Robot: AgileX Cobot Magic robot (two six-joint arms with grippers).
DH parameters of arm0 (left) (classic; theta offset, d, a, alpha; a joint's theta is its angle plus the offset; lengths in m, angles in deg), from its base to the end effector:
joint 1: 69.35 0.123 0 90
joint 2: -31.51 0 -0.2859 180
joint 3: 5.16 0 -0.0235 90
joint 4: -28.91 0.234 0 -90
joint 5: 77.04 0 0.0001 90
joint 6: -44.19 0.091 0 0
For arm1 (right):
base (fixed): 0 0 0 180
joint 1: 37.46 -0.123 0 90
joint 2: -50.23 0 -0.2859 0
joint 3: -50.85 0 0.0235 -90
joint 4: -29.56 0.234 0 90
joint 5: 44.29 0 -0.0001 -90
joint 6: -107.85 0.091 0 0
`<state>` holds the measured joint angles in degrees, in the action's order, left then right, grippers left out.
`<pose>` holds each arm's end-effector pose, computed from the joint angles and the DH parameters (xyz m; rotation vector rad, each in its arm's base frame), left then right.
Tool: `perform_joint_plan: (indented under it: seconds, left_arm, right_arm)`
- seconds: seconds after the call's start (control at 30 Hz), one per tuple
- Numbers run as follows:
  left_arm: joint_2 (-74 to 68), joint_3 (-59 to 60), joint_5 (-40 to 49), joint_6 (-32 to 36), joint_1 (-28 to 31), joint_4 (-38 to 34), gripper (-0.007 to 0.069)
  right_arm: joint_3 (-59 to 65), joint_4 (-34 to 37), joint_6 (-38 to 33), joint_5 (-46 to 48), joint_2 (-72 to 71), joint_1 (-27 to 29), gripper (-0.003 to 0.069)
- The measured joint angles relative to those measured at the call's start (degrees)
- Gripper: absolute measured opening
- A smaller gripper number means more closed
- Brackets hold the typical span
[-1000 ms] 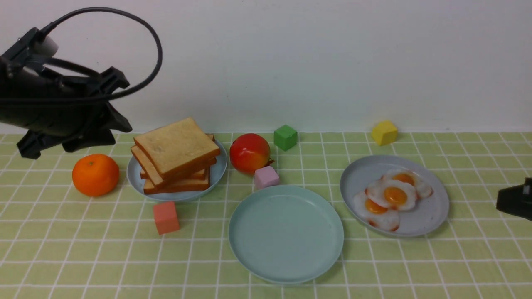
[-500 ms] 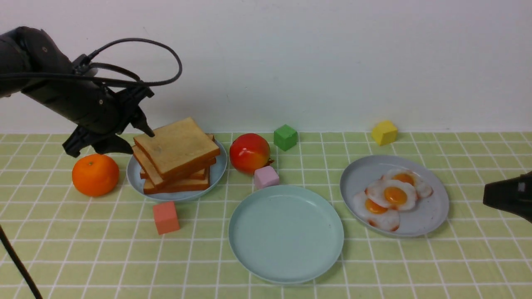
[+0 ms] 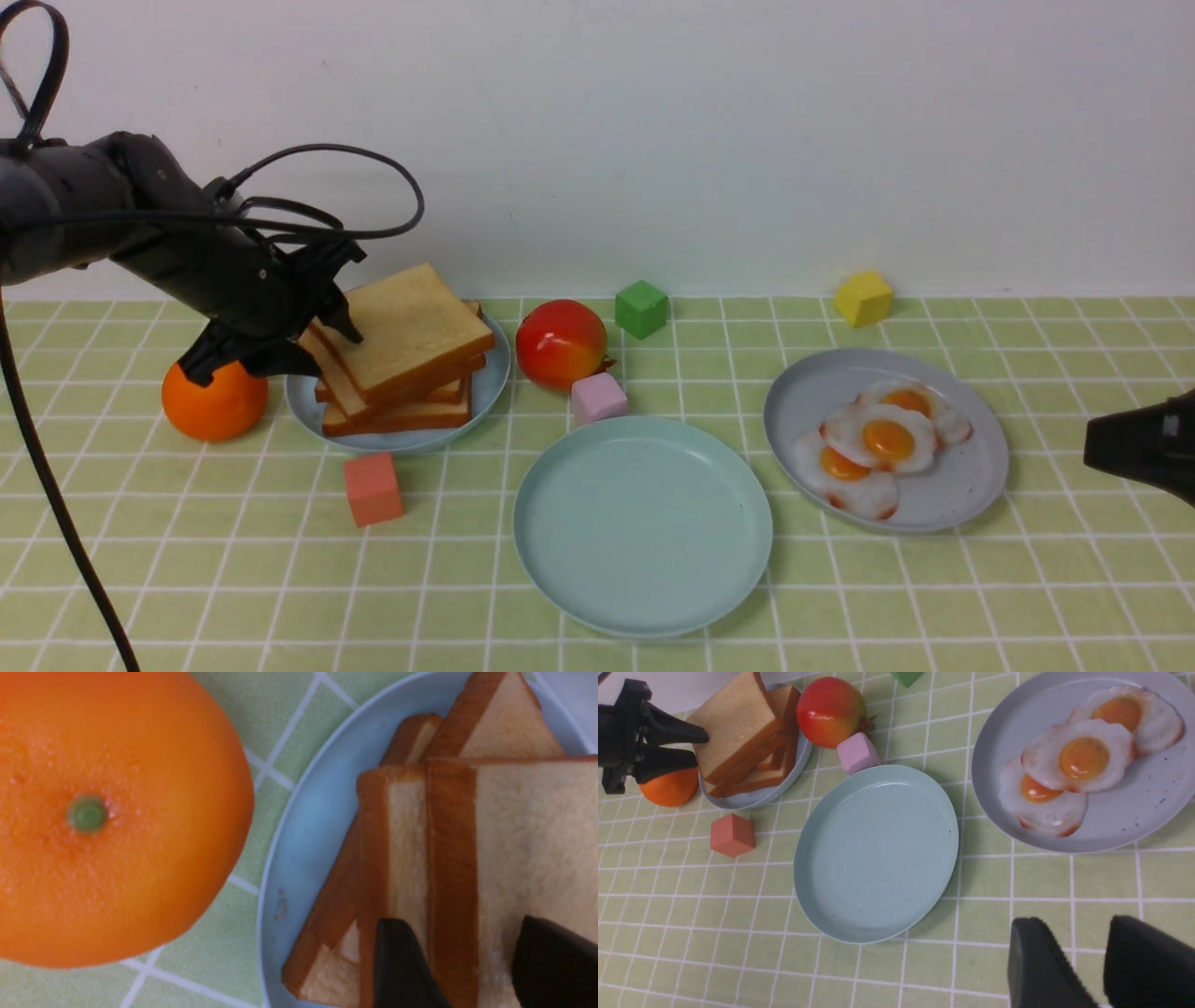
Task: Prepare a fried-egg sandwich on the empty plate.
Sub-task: Use the left arm to grab a slice of bread
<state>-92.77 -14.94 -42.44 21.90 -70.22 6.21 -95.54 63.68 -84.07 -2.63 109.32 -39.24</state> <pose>0.4317 -0.0265 0.2091 -0.8267 2.4958 -0.5521 0.1523 0.0387 0.3275 0.0518 2.2590 0.5862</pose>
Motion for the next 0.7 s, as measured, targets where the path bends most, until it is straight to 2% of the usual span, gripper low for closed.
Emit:
perform_joint_plan:
  seconds: [0.23, 0.5, 0.63, 0.7]
  left_arm:
    - [0.0, -0.2, -0.5, 0.5, 0.0, -0.8, 0.0179]
    - [-0.2, -0.2, -1.4, 1.1, 0.0, -1.6, 0.015]
    - [-0.2, -0.3, -0.8, 4.1, 0.0, -1.9, 0.0084]
    - [0.1, -0.3, -0.1, 6.5, 0.0, -2.5, 0.0013]
  right_arm:
    - [0.0, 0.0, 0.0, 0.0, 0.0, 0.0, 0.0242]
    - [0.0, 0.0, 0.0, 0.7, 0.0, 0.0, 0.0242]
    - [0.0, 0.0, 0.0, 1.8, 0.0, 0.0, 0.0242]
    - [0.0, 0.0, 0.0, 2.0, 0.0, 0.0, 0.0242]
